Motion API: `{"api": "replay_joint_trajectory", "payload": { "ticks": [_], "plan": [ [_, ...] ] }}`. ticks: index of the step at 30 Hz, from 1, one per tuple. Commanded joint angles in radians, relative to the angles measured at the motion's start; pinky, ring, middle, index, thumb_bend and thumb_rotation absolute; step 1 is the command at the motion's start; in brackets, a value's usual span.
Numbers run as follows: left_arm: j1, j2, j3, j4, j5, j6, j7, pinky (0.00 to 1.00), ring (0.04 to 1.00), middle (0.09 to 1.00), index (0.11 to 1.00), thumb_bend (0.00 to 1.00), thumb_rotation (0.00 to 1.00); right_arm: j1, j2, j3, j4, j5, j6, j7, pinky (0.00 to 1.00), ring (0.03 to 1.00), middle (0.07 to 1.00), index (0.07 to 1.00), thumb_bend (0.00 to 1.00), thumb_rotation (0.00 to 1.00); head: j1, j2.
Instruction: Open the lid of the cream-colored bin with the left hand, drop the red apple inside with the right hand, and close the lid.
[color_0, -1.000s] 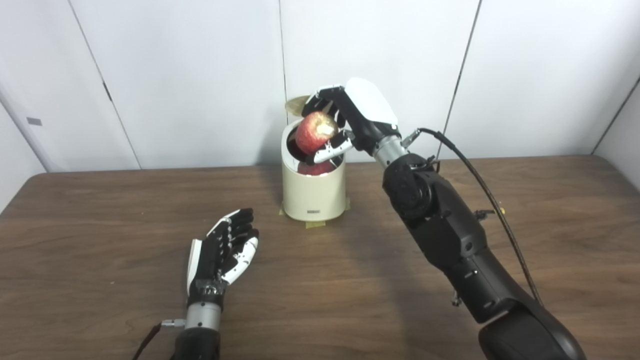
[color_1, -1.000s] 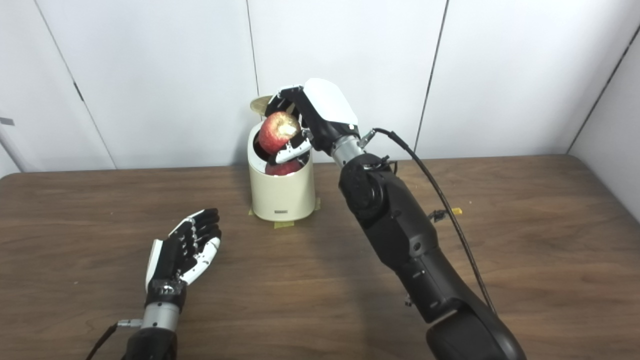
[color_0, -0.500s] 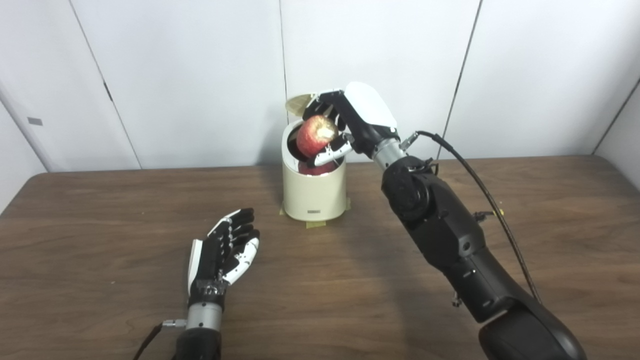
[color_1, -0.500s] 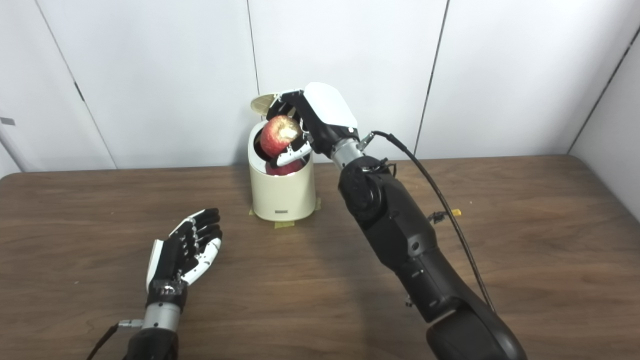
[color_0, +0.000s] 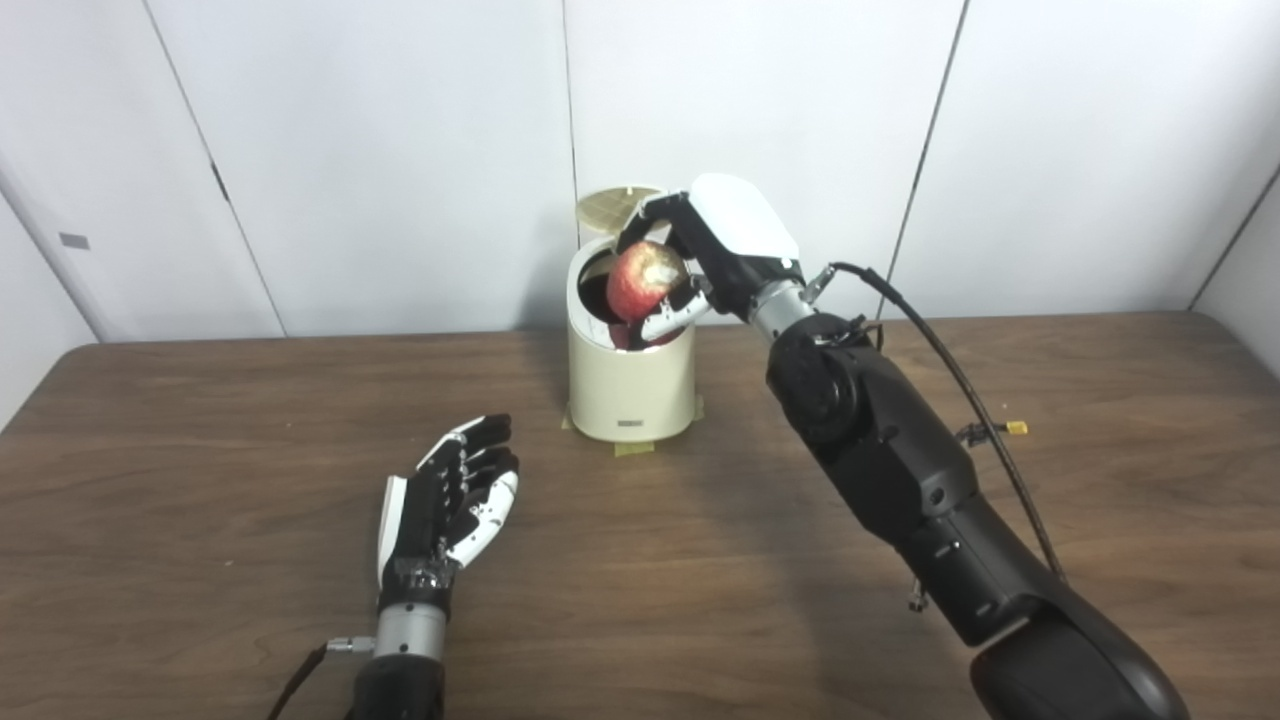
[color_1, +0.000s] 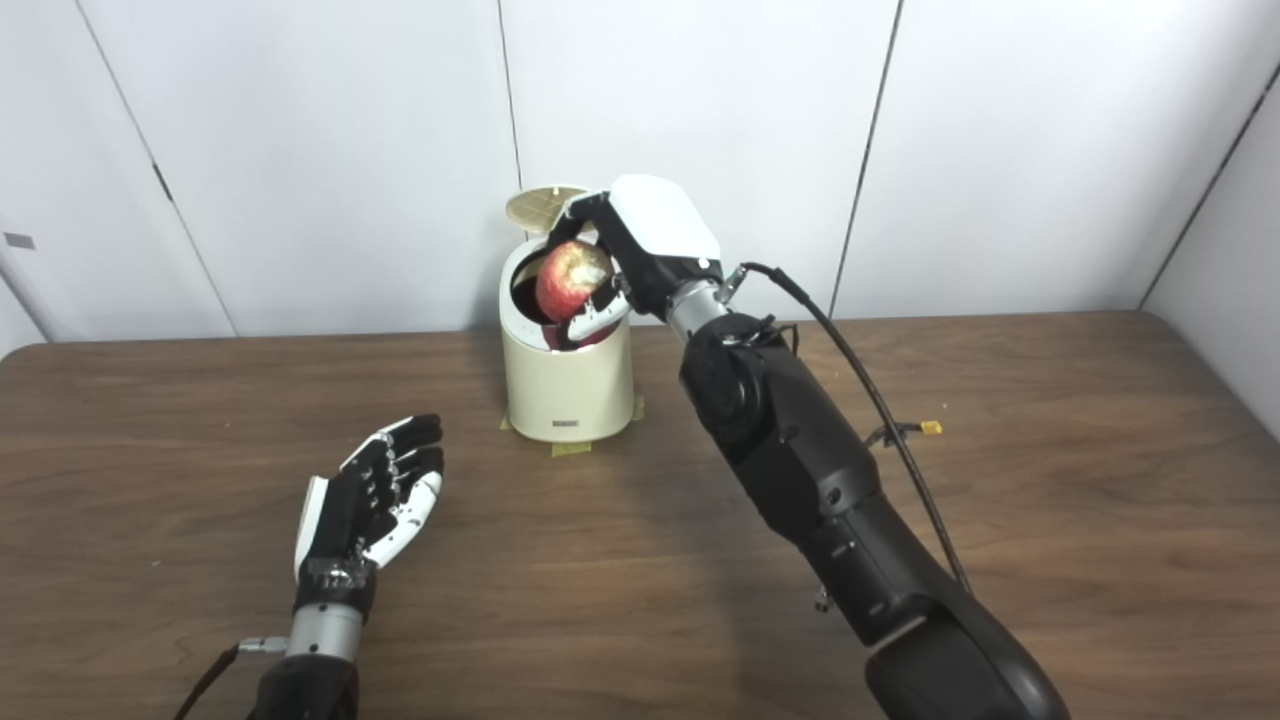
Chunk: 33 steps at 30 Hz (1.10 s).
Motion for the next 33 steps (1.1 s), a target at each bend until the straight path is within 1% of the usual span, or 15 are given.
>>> {"api": "replay_joint_trajectory", "payload": {
  "ticks": [1, 7, 8, 9, 11, 15, 24, 30, 33],
  "plan": [
    [0.014, -0.004, -0.007, 0.001, 0.02, -0.033, 0.009, 0.74, 0.761, 0.782, 0.761, 0.26, 0.26, -0.064, -0.01, -0.008, -0.03, -0.009, 0.007, -0.007, 0.51, 0.633, 0.7, 0.497, 0.52, 0.14, -0.003, 0.001],
    [0.016, -0.002, -0.006, 0.002, 0.012, -0.044, 0.004, 0.74, 0.763, 0.778, 0.762, 0.27, 0.25, -0.061, -0.009, -0.007, -0.031, -0.014, 0.013, -0.014, 0.52, 0.627, 0.68, 0.497, 0.52, 0.14, -0.004, 0.002],
    [0.016, -0.002, -0.006, 0.003, 0.01, -0.045, 0.004, 0.73, 0.76, 0.776, 0.761, 0.27, 0.25, -0.061, -0.009, -0.007, -0.031, -0.013, 0.013, -0.014, 0.52, 0.627, 0.68, 0.592, 0.67, 0.12, -0.004, 0.002],
    [0.016, -0.002, -0.005, 0.004, 0.01, -0.044, 0.003, 0.72, 0.756, 0.774, 0.761, 0.27, 0.25, -0.061, -0.009, -0.007, -0.031, -0.012, 0.012, -0.015, 0.53, 0.628, 0.68, 0.652, 0.76, 0.11, -0.004, 0.002],
    [0.017, -0.003, -0.006, 0.001, 0.01, -0.04, 0.002, 0.73, 0.753, 0.771, 0.759, 0.27, 0.26, -0.061, -0.009, -0.007, -0.03, -0.011, 0.011, -0.016, 0.53, 0.628, 0.679, 0.685, 0.8, 0.1, -0.004, 0.004],
    [0.017, -0.004, -0.005, -0.001, 0.01, -0.039, 0.002, 0.72, 0.742, 0.764, 0.759, 0.27, 0.26, -0.062, -0.01, -0.006, -0.03, -0.006, 0.011, -0.013, 0.53, 0.627, 0.676, 0.699, 0.82, 0.1, -0.004, 0.004],
    [0.017, 0.0, -0.01, -0.003, 0.019, -0.034, 0.0, 0.74, 0.751, 0.766, 0.764, 0.27, 0.29, -0.064, -0.005, -0.008, -0.028, -0.002, 0.013, -0.018, 0.54, 0.63, 0.677, 0.692, 0.81, 0.09, -0.003, 0.004],
    [0.02, -0.002, -0.012, -0.011, 0.02, -0.023, 0.0, 0.74, 0.752, 0.763, 0.764, 0.27, 0.26, -0.062, -0.005, 0.002, -0.032, -0.03, 0.02, -0.039, 0.55, 0.661, 0.685, 0.694, 0.82, 0.1, -0.001, 0.005],
    [0.021, -0.002, -0.014, -0.015, 0.028, -0.016, 0.004, 0.75, 0.756, 0.766, 0.767, 0.28, 0.28, -0.06, -0.006, 0.002, -0.035, -0.035, 0.023, -0.04, 0.56, 0.672, 0.69, 0.695, 0.82, 0.11, -0.001, 0.005]
  ]
}}
